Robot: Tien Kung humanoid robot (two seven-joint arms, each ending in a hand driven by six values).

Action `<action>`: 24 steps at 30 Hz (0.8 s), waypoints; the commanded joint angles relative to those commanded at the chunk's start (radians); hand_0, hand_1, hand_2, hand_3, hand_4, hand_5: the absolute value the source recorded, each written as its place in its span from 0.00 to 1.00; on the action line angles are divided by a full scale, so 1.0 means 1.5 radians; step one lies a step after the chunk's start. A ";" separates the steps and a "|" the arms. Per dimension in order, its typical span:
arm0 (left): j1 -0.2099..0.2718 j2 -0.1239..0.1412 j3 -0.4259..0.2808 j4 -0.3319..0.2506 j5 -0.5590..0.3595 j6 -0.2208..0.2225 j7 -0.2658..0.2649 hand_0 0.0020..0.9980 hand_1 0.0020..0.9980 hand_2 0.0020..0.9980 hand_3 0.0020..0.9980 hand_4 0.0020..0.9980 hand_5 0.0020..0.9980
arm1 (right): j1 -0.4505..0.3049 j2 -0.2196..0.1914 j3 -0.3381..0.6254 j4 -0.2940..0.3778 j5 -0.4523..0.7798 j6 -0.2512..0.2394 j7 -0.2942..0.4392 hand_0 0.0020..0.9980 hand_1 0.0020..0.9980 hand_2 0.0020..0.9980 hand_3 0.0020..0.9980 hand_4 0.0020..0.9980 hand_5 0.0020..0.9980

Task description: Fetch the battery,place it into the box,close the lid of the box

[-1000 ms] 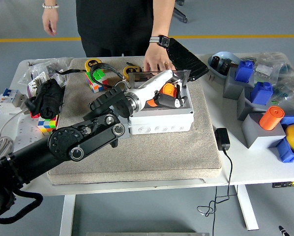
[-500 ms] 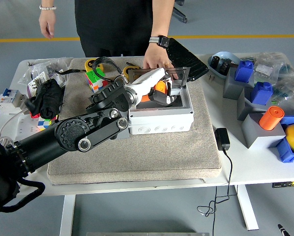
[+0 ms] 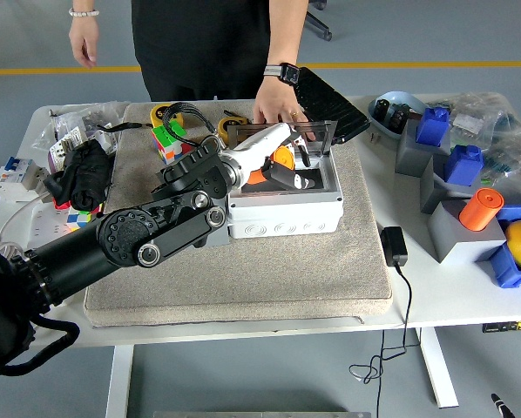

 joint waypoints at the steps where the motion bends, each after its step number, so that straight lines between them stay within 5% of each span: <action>1: 0.000 0.000 0.001 0.001 0.000 0.001 0.000 0.14 0.24 0.29 0.41 0.93 0.20 | 0.000 0.000 -0.001 0.000 0.000 0.000 0.000 0.72 0.65 0.64 0.58 0.99 0.60; 3: 0.000 0.000 0.001 0.001 -0.001 0.001 -0.002 0.14 0.24 0.29 0.41 0.93 0.20 | 0.000 0.000 -0.002 0.000 0.001 0.000 0.000 0.72 0.65 0.64 0.58 0.99 0.60; 4: 0.000 0.000 0.001 0.001 -0.002 0.002 -0.002 0.14 0.23 0.28 0.39 1.00 0.32 | -0.001 0.000 -0.003 0.000 0.001 0.000 0.000 0.72 0.65 0.64 0.58 0.99 0.60; 9: 0.000 0.000 0.000 0.003 -0.004 0.002 -0.003 0.14 0.23 0.28 0.39 1.00 0.32 | 0.000 0.000 -0.004 0.000 0.001 0.000 0.001 0.72 0.65 0.64 0.58 0.99 0.60; 10: 0.000 0.000 0.000 0.002 -0.004 0.002 -0.004 0.15 0.24 0.26 0.37 1.00 0.42 | 0.000 -0.001 -0.004 0.000 0.000 0.000 0.001 0.72 0.65 0.64 0.58 0.99 0.60; 15: 0.001 0.000 -0.003 -0.002 -0.004 0.001 -0.005 0.15 0.24 0.26 0.37 1.00 0.42 | 0.001 0.000 -0.002 0.001 0.000 -0.001 0.002 0.72 0.65 0.64 0.58 0.99 0.60; 16: 0.002 0.000 -0.004 -0.004 -0.005 0.000 -0.006 0.19 0.27 0.25 0.36 1.00 0.51 | 0.001 0.000 -0.001 0.001 -0.001 -0.001 0.003 0.72 0.65 0.64 0.58 0.99 0.60; 24: 0.005 0.000 -0.014 -0.015 -0.009 -0.007 -0.005 0.21 0.28 0.26 0.36 1.00 0.52 | 0.000 0.000 -0.001 0.001 -0.002 -0.001 0.004 0.72 0.65 0.64 0.58 0.99 0.60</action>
